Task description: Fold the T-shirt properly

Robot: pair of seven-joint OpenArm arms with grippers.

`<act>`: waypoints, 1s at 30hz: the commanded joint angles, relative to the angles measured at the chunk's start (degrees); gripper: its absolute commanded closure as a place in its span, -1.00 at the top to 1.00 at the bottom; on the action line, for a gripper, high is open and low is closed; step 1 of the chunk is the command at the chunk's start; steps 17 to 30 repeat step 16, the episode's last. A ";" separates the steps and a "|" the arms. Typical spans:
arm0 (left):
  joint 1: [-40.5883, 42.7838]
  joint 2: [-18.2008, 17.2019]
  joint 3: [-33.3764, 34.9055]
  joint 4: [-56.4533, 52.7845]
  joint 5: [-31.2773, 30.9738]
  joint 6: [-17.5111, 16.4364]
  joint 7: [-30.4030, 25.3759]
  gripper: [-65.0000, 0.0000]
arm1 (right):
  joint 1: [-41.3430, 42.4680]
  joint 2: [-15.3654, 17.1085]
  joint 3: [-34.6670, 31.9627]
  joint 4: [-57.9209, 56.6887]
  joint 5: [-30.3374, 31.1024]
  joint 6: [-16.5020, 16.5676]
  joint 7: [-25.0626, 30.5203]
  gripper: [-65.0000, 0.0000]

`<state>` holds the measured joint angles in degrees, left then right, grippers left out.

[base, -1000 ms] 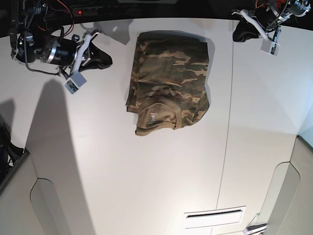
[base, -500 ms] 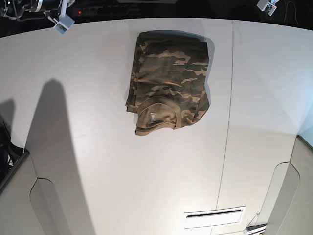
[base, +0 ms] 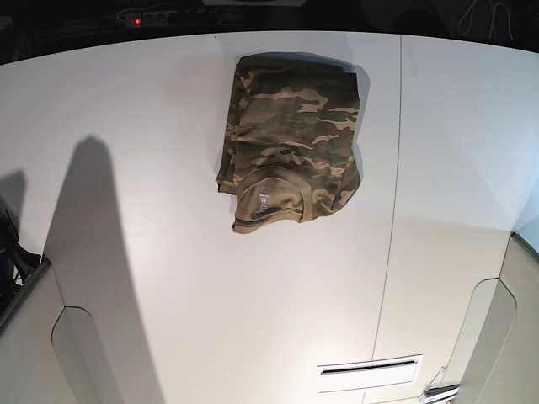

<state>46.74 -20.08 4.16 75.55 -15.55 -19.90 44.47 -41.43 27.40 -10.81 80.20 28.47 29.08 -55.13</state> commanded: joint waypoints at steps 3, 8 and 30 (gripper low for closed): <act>-4.72 0.94 3.37 -7.61 1.68 1.20 0.35 -0.93 | 4.39 -1.07 -2.32 -7.39 -5.01 -5.81 0.02 -1.00; -13.11 5.16 6.03 -18.91 1.64 1.27 1.01 -0.93 | 12.63 -4.09 -2.82 -18.60 -8.11 -8.33 -0.17 -1.00; -22.12 9.86 6.05 -30.34 1.62 1.27 0.96 -0.93 | 22.27 -8.94 -2.84 -27.04 -8.13 -8.28 -0.15 -1.00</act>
